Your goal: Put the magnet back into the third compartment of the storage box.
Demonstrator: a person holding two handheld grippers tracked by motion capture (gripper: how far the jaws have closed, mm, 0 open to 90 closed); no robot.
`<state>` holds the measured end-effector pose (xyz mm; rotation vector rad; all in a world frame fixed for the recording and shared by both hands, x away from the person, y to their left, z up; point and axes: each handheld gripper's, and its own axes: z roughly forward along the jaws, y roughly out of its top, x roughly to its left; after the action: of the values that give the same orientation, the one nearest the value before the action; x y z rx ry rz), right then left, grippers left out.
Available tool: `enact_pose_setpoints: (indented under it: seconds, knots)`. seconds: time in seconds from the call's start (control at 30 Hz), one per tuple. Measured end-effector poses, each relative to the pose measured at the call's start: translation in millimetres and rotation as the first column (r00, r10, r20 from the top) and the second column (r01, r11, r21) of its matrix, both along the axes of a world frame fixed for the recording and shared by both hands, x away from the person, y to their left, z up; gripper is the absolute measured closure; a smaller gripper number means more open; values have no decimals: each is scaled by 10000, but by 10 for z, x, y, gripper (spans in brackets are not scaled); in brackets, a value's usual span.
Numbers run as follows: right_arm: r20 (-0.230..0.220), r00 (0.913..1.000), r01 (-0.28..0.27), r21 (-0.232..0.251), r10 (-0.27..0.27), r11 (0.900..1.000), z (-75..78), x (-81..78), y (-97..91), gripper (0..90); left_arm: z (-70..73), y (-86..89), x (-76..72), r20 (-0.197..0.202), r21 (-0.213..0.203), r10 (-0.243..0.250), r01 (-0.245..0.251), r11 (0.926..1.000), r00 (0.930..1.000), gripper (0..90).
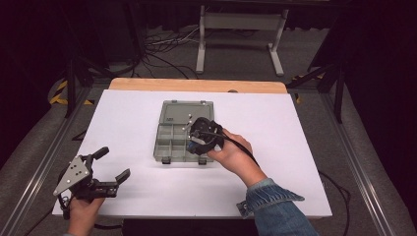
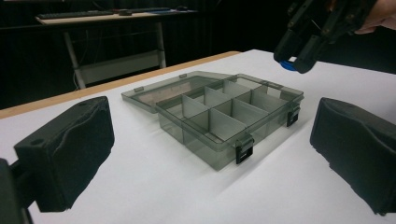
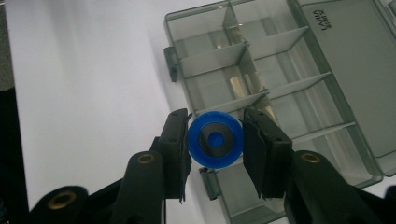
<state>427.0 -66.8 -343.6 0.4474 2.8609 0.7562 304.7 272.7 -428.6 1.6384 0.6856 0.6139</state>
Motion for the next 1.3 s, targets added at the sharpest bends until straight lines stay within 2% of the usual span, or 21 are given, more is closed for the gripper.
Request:
enact_pose_setpoints:
  seconds: [0.1, 0.13, 0.2, 0.73, 1.07, 1.3]
  knots:
    - [18, 9999, 134, -38, -134, 9999, 2, 45, 4, 621, 0, -1, 0, -2, 0, -2, 2, 10000, 10000, 4]
    - [12, 9996, 275, -58, -275, 9996, -3, 114, 9, 621, -1, -1, 1, -8, 2, -11, 11, 10000, 10000, 4]
    - [17, 9993, 367, -68, -367, 9993, -6, 154, 10, 621, -1, -1, 2, -8, 0, -13, 13, 10000, 10000, 4]
    - [26, 9927, 1208, 163, -1209, 9925, -29, 451, -29, 621, -5, -3, 7, -42, 6, -7, 7, 10000, 10000, 4]
    - [0, 9867, 1625, 226, -1626, 9864, -90, 581, -42, 621, -7, 0, 11, -69, 77, -14, 15, 10000, 10000, 4]
    - [57, 9852, 1711, 135, -1712, 9852, -174, 649, -21, 621, -11, 1, 12, -71, 17, 6, -6, 10000, 10000, 5]
